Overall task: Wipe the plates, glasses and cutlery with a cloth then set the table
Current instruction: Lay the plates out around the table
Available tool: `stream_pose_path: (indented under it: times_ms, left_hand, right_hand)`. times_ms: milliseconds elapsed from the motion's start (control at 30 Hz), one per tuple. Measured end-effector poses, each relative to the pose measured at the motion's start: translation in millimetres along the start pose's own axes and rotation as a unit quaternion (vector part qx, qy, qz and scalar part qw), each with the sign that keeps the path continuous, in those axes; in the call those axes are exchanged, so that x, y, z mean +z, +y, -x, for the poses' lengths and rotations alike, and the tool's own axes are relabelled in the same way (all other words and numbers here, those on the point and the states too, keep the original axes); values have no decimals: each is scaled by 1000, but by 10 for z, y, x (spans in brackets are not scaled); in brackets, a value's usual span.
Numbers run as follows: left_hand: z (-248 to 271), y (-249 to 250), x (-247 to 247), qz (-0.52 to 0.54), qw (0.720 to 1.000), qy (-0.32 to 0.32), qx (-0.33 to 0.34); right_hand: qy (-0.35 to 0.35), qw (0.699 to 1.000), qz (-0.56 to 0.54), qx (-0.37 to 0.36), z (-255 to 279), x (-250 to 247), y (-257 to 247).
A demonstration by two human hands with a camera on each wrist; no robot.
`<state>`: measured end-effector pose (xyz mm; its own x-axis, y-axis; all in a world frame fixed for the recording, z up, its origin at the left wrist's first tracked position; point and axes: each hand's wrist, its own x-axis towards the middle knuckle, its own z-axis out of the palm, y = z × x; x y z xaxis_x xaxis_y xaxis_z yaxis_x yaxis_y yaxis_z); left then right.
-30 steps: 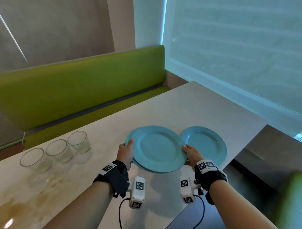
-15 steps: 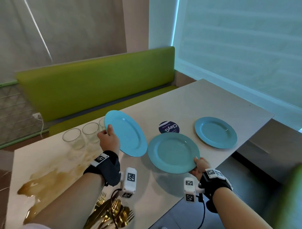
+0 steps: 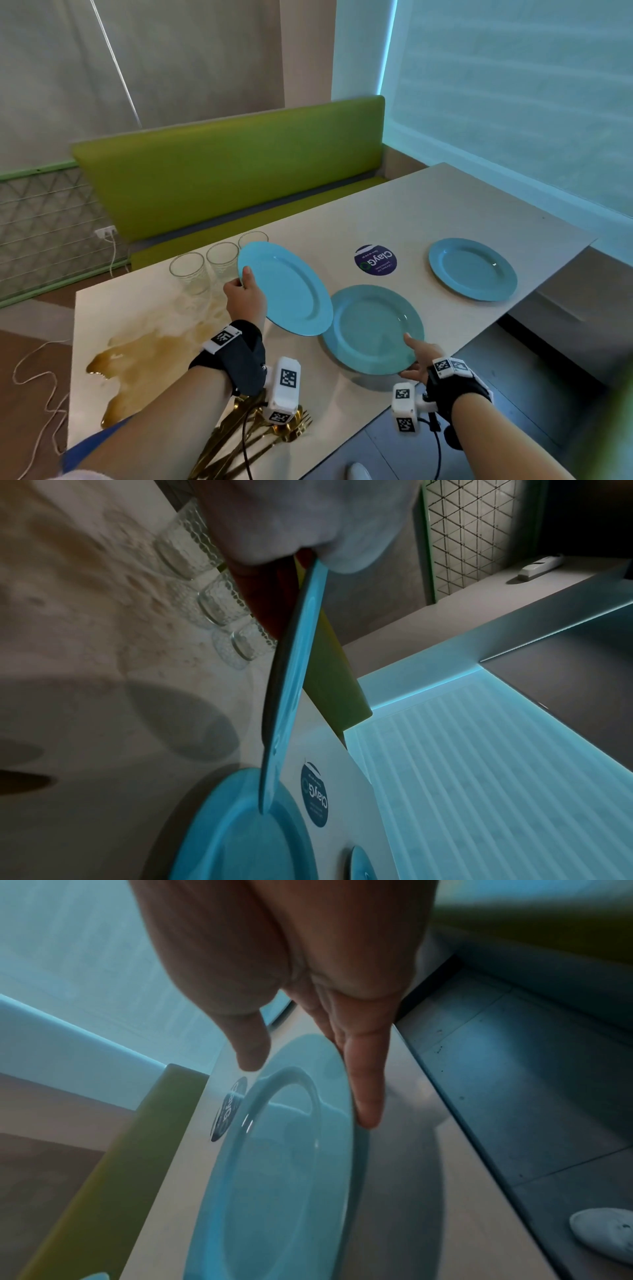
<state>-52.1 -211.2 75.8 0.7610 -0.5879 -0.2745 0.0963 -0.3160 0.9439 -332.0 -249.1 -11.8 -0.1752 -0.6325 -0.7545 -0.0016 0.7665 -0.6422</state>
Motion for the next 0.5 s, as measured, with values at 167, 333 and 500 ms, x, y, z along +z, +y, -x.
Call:
stream_pose_path:
  times_ms: [167, 333, 500]
  left_hand:
    - [-1, 11, 50, 5, 1000, -13, -6]
    - [-54, 82, 233, 30, 998, -41, -26]
    - [-135, 145, 586, 86, 988, -112, -61]
  right_hand:
    - [23, 992, 127, 7, 108, -38, -39]
    - [76, 957, 269, -79, 184, 41, -404]
    - [-47, 992, 53, -101, 207, 298, -832]
